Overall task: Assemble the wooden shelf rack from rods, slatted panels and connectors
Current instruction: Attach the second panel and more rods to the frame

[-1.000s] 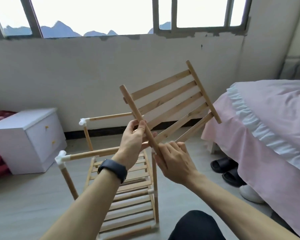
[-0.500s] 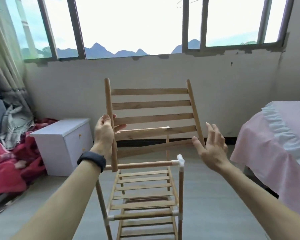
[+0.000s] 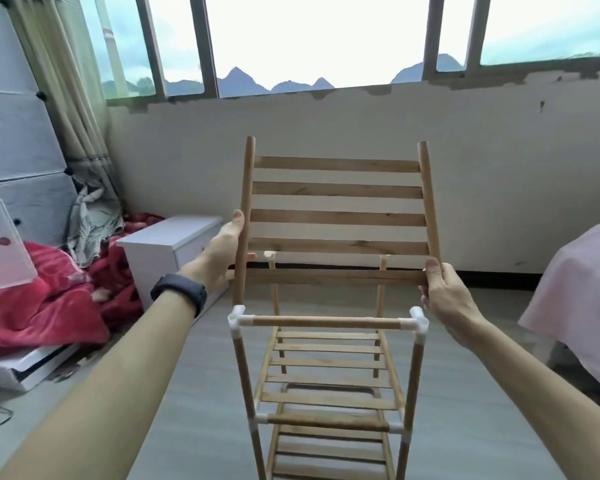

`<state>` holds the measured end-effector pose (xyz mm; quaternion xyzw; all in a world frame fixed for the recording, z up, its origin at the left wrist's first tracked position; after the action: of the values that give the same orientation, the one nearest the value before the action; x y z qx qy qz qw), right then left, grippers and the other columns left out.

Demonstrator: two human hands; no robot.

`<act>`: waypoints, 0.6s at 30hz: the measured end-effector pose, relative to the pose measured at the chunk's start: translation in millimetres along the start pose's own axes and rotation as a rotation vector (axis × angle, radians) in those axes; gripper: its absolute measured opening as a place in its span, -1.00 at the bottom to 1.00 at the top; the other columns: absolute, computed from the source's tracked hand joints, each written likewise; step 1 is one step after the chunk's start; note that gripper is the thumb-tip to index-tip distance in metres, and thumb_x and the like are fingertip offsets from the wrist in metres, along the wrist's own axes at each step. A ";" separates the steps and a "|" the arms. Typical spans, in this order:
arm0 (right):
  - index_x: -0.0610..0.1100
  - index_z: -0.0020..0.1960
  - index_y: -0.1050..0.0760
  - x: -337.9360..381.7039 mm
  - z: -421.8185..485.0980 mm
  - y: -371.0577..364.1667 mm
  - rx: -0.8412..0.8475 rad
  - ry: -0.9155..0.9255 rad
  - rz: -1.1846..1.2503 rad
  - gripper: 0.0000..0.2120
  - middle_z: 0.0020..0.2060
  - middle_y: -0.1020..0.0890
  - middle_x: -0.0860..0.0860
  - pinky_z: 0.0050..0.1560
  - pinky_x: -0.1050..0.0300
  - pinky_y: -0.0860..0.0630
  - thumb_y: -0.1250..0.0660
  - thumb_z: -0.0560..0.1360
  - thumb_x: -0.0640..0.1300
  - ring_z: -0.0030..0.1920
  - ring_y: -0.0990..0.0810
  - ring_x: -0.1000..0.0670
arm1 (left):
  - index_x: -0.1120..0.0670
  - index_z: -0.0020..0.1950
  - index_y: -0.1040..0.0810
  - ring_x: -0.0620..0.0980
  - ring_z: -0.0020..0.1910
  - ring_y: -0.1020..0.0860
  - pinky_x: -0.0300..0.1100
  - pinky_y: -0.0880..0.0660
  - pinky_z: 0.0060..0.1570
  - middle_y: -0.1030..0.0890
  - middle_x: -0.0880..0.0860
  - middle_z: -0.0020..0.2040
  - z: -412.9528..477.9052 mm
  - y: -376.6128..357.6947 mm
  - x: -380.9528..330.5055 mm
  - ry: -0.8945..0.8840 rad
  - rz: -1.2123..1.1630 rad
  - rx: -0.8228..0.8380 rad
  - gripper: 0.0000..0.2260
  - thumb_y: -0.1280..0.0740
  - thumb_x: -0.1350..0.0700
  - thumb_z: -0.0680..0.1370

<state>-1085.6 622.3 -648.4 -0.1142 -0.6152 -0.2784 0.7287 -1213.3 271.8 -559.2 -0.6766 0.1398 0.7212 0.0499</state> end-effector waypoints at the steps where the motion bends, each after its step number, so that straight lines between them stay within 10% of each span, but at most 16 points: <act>1: -0.12 0.08 -0.38 -1.7 1.5 -4.0 -0.006 0.006 -0.013 -0.55 -0.22 -0.43 -0.09 -0.24 0.03 -0.44 -0.01 0.67 0.27 -0.29 -0.42 -0.01 | 0.00 0.55 -0.28 0.14 0.31 -0.49 0.17 -0.34 0.37 -0.54 0.08 0.34 0.6 3.6 10.6 0.045 0.085 -0.004 -0.43 -0.02 -0.32 0.65; 5: -0.10 0.09 -0.36 -3.1 9.3 -18.8 -0.015 0.018 -0.107 -0.57 -0.17 -0.47 -0.08 -0.12 -0.04 -0.46 0.02 0.68 0.25 -0.19 -0.47 -0.04 | -0.02 0.37 -0.50 0.13 0.33 -0.47 0.23 -0.32 0.40 -0.60 0.02 0.22 -3.0 14.1 58.8 0.152 0.275 0.012 -0.59 -0.09 -0.20 0.69; 18: 0.03 0.27 -0.42 -9.8 34.1 -36.9 0.141 0.003 -0.078 -0.72 -0.02 -0.54 -0.07 -0.10 0.12 -0.48 -0.07 0.71 0.14 -0.09 -0.55 0.01 | -0.11 0.28 -0.61 0.14 -0.01 -0.72 0.16 -0.62 0.04 -0.50 0.08 0.38 13.2 18.5 97.1 0.185 -0.247 -0.029 -0.71 -0.24 -0.14 0.63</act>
<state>-1135.0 612.0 -656.9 -0.0382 -0.6361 -0.2628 0.7244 -1238.5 246.2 -652.2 -0.7529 0.0490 0.6461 0.1154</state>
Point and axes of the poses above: each hand's wrist, its own z-axis towards the middle knuckle, its own y-axis out of the back of the hand, x = y × z, the point moved 3 cm from there along z, towards the middle knuckle
